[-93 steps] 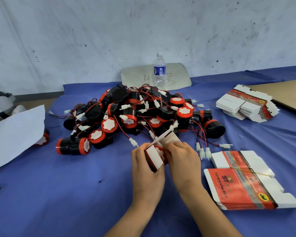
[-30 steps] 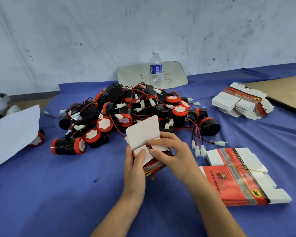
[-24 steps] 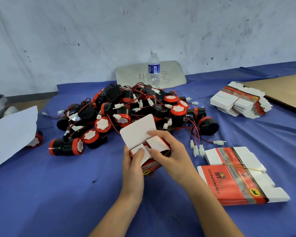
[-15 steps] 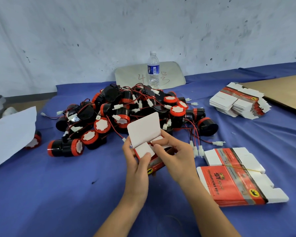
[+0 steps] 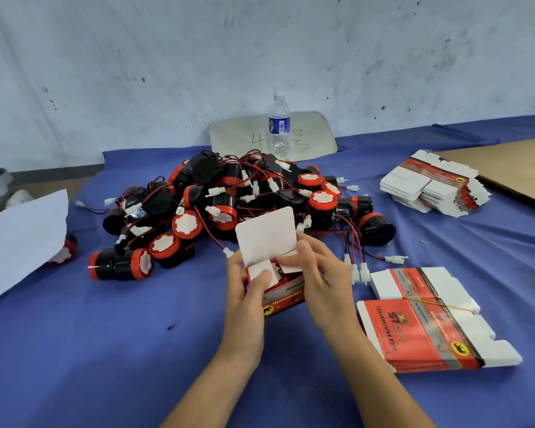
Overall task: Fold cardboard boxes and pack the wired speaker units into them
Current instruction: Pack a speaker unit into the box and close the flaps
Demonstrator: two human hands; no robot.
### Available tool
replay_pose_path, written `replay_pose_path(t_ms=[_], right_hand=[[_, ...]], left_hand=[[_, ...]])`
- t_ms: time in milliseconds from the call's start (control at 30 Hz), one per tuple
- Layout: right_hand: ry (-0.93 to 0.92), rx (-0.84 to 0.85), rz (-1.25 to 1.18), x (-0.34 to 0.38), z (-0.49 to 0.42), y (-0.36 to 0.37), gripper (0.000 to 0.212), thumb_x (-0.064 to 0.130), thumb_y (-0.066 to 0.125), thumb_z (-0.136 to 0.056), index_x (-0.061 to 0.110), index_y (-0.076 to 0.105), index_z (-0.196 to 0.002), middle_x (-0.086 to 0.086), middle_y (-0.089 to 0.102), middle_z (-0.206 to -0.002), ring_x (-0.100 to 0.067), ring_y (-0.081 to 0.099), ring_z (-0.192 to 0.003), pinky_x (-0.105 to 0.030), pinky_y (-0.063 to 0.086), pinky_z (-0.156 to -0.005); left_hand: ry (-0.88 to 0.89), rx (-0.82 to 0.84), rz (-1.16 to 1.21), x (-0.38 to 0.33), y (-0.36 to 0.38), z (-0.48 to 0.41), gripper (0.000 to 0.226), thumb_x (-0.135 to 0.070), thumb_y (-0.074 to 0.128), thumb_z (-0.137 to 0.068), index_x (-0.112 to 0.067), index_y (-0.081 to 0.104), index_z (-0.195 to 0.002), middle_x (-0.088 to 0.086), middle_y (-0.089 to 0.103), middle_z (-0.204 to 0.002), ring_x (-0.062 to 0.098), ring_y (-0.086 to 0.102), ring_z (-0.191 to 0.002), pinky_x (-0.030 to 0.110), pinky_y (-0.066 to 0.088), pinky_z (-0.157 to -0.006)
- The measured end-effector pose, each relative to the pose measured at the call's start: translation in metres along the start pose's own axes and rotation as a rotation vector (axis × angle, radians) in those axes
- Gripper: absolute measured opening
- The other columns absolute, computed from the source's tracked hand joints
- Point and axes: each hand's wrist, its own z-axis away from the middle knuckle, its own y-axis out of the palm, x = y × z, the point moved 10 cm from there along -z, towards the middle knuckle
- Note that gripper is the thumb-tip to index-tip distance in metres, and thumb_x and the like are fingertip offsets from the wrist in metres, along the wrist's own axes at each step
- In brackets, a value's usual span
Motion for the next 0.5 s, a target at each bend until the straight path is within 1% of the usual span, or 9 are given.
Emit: replay_pose_path(t_ms=[67, 133, 167, 233, 300, 333, 400, 467, 500], right_hand=[[0.028, 0.030, -0.024, -0.002, 0.001, 0.002, 0.030, 0.012, 0.053, -0.096, 0.013, 0.078, -0.079, 0.014, 0.064, -0.119, -0.002, 0.060, -0.107, -0.020, 0.051, -0.081], [-0.018, 0.080, 0.049, 0.004, 0.001, 0.005, 0.026, -0.001, 0.057, -0.091, 0.013, 0.077, -0.088, 0.012, 0.064, -0.117, -0.003, 0.059, -0.108, -0.025, 0.050, -0.083], [-0.060, 0.114, 0.063, 0.009, 0.001, 0.008, 0.030, -0.006, 0.056, -0.089, 0.016, 0.075, -0.098, 0.011, 0.063, -0.116, -0.003, 0.059, -0.106, -0.024, 0.048, -0.083], [-0.109, 0.186, 0.016, 0.015, 0.004, 0.014, 0.054, -0.010, 0.053, -0.088, 0.028, 0.057, -0.126, 0.009, 0.063, -0.113, -0.008, 0.060, -0.098, -0.020, 0.047, -0.082], [-0.088, 0.246, -0.044, 0.015, 0.005, 0.018, 0.070, -0.013, 0.051, -0.089, 0.038, 0.040, -0.136, 0.005, 0.063, -0.111, -0.015, 0.060, -0.096, -0.021, 0.049, -0.084], [-0.099, 0.284, -0.038, 0.016, 0.006, 0.021, 0.067, -0.014, 0.051, -0.090, 0.036, 0.044, -0.134, 0.002, 0.062, -0.112, -0.015, 0.060, -0.100, -0.024, 0.048, -0.087], [-0.137, 0.347, 0.042, 0.019, 0.007, 0.027, 0.046, -0.015, 0.051, -0.089, 0.023, 0.063, -0.113, -0.004, 0.060, -0.113, -0.012, 0.058, -0.107, -0.030, 0.046, -0.091], [-0.120, 0.355, 0.063, 0.018, 0.008, 0.030, 0.034, -0.012, 0.055, -0.088, 0.018, 0.071, -0.093, -0.004, 0.059, -0.109, -0.007, 0.057, -0.106, -0.031, 0.049, -0.089], [-0.100, 0.355, 0.036, 0.017, 0.009, 0.030, 0.026, -0.007, 0.057, -0.086, 0.015, 0.072, -0.089, -0.002, 0.059, -0.108, -0.007, 0.057, -0.106, -0.030, 0.050, -0.088]], left_hand=[[-0.040, -0.020, 0.031, 0.003, -0.003, -0.002, 0.041, 0.000, 0.046, -0.094, -0.035, 0.060, -0.111, 0.004, 0.070, -0.109, 0.025, 0.068, -0.099, 0.037, 0.057, -0.076], [-0.090, -0.040, 0.096, 0.003, -0.007, -0.004, 0.038, 0.002, 0.044, -0.093, -0.026, 0.060, -0.112, 0.007, 0.071, -0.104, 0.026, 0.069, -0.091, 0.034, 0.058, -0.065], [-0.109, -0.037, 0.124, 0.002, -0.008, -0.007, 0.037, 0.002, 0.044, -0.092, -0.025, 0.060, -0.111, 0.007, 0.072, -0.102, 0.025, 0.070, -0.087, 0.033, 0.058, -0.061], [-0.133, -0.015, 0.119, -0.001, -0.011, -0.011, 0.038, 0.002, 0.044, -0.091, -0.025, 0.062, -0.111, 0.007, 0.073, -0.100, 0.023, 0.071, -0.082, 0.033, 0.057, -0.057], [-0.157, 0.026, 0.101, -0.003, -0.013, -0.014, 0.037, 0.002, 0.045, -0.091, -0.025, 0.064, -0.110, 0.008, 0.073, -0.101, 0.023, 0.071, -0.082, 0.033, 0.056, -0.056], [-0.171, 0.038, 0.097, -0.003, -0.013, -0.015, 0.034, 0.001, 0.046, -0.092, -0.023, 0.066, -0.105, 0.008, 0.073, -0.101, 0.023, 0.071, -0.082, 0.033, 0.056, -0.056], [-0.191, 0.024, 0.107, -0.001, -0.018, -0.016, 0.030, -0.003, 0.048, -0.094, -0.023, 0.068, -0.085, 0.008, 0.070, -0.101, 0.023, 0.071, -0.079, 0.033, 0.056, -0.054], [-0.214, 0.012, 0.138, 0.000, -0.021, -0.015, 0.034, -0.007, 0.048, -0.095, -0.025, 0.066, -0.072, 0.007, 0.069, -0.106, 0.023, 0.071, -0.079, 0.034, 0.056, -0.054], [-0.226, 0.012, 0.155, 0.002, -0.021, -0.015, 0.034, -0.007, 0.048, -0.094, -0.025, 0.066, -0.071, 0.009, 0.068, -0.109, 0.024, 0.071, -0.080, 0.034, 0.056, -0.054]])
